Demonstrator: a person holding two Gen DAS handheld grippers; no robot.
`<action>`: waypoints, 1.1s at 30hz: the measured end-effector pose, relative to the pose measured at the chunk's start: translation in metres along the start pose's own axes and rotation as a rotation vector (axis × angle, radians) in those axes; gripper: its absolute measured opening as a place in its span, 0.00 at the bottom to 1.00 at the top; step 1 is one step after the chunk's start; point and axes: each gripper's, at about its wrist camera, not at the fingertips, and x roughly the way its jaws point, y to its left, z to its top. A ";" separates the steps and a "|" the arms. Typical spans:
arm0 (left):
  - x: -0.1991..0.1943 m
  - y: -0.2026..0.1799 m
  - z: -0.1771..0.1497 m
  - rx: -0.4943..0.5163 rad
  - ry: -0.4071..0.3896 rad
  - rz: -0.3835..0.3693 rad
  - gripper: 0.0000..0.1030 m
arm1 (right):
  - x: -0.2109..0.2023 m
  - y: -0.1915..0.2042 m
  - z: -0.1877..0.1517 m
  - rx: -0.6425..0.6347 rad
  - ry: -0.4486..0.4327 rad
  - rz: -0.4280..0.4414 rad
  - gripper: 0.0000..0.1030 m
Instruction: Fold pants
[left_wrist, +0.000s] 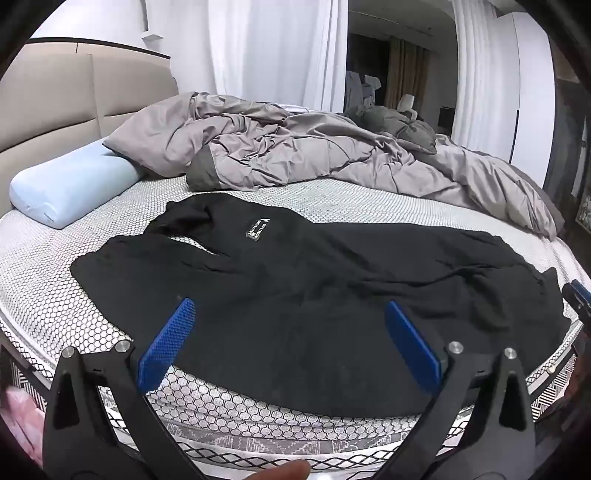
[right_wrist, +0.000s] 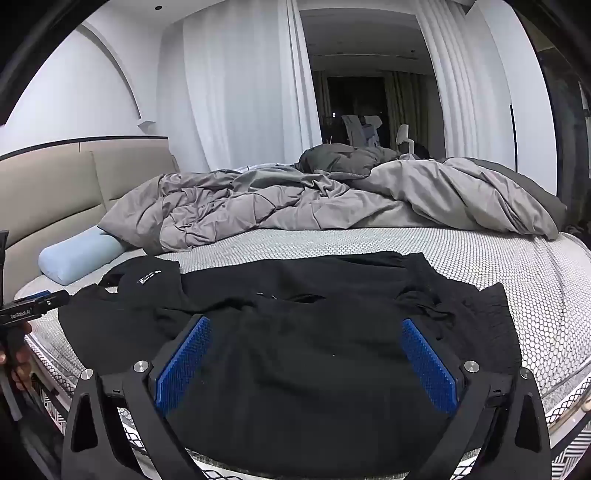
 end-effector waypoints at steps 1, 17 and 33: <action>0.000 0.000 0.000 -0.002 -0.001 0.002 0.99 | 0.000 0.000 0.000 0.002 0.000 0.001 1.00; -0.001 0.007 -0.001 -0.005 -0.002 0.004 0.99 | 0.002 0.003 0.000 -0.011 0.006 -0.013 1.00; 0.000 0.011 0.001 -0.009 0.000 0.010 0.99 | 0.001 0.002 0.000 -0.015 0.006 -0.015 1.00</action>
